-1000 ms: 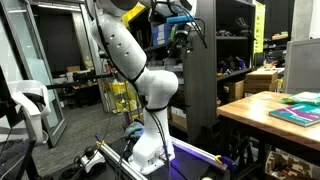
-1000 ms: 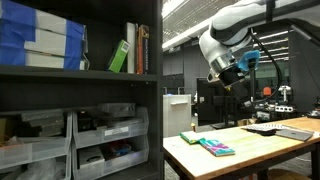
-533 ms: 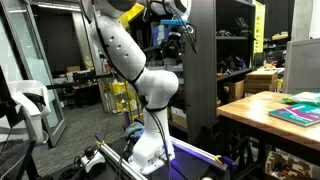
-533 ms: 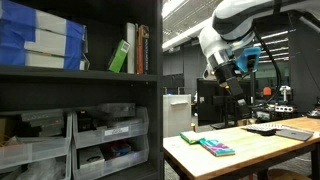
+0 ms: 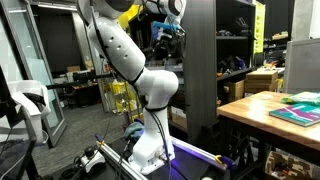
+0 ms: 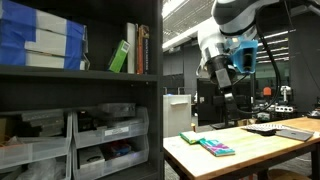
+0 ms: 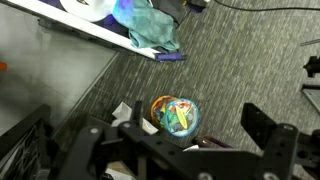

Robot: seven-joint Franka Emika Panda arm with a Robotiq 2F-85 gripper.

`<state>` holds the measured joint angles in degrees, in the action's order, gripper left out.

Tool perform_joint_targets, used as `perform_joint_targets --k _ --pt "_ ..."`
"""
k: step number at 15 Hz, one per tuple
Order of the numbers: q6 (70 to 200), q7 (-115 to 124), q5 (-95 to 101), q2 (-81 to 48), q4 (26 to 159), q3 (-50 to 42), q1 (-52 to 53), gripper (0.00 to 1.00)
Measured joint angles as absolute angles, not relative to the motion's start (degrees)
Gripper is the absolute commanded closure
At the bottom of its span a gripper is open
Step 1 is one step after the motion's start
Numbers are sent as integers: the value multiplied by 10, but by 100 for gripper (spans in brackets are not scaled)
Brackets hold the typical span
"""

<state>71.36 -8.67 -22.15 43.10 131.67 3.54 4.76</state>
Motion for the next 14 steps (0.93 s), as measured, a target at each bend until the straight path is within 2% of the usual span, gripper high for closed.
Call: perform_joint_targets --k 14 --pt "814 -73 -362 464 1336 42 47 0"
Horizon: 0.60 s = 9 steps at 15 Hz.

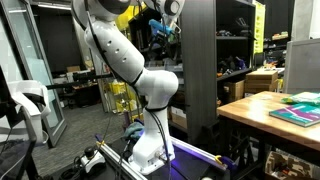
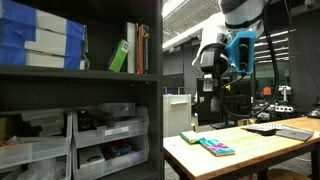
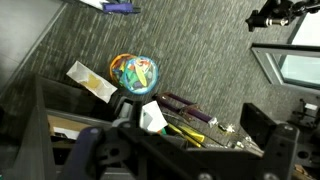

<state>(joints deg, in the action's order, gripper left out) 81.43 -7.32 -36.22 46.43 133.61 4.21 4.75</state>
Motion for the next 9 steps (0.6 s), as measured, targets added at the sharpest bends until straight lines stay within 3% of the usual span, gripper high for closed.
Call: perform_joint_targets --k 9 --pt "964 -88 -457 513 1379 60 48 0"
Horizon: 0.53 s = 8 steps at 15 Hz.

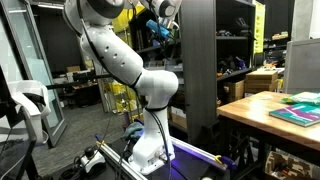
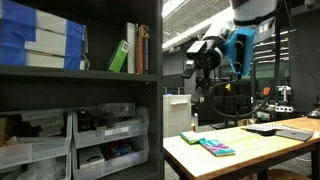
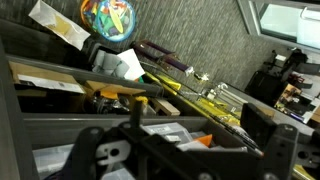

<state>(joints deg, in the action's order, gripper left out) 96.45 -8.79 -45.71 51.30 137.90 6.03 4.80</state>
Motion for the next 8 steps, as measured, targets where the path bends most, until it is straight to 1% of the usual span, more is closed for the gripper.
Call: perform_joint_targets --k 8 --pt "1140 -105 -535 481 1370 127 75 0"
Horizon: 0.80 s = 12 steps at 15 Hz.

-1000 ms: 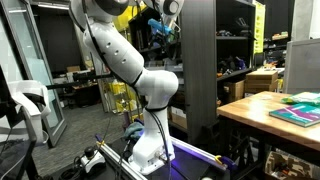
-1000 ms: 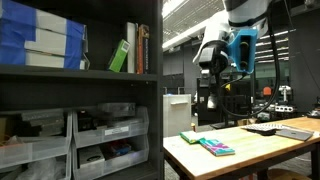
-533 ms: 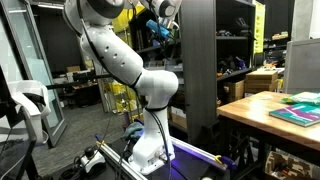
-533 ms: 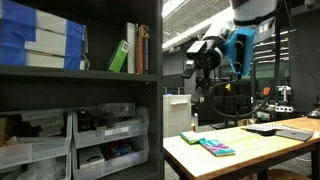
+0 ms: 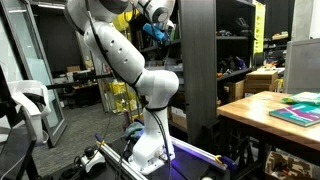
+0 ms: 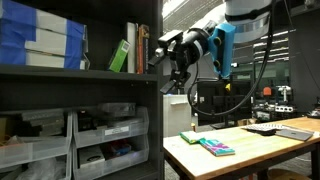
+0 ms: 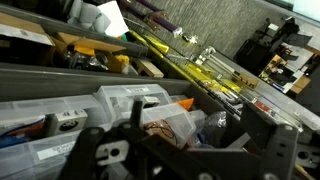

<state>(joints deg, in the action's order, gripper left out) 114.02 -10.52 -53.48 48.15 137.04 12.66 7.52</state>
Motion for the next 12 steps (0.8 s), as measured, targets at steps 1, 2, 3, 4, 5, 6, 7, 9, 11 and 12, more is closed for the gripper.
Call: perform_joint_targets --k 1,2,3,4,5,6,7,9,11,12 --pt "1160 -106 -538 476 1362 131 80 0" --pt "1177 -107 -538 470 1354 134 84 0" --pt "1195 -108 -538 465 1346 137 88 0" --pt "1215 -109 -538 460 1339 139 92 0" --pt "1235 -110 -538 455 1333 142 95 0" --pt "1254 -110 -538 450 1329 146 99 0" --pt "1276 -109 -538 444 1327 151 103 0" --pt "1330 -107 -543 429 1326 165 114 0" --pt "1393 -98 -548 404 1326 185 123 0" --pt "1423 -88 -548 388 1326 196 126 0"
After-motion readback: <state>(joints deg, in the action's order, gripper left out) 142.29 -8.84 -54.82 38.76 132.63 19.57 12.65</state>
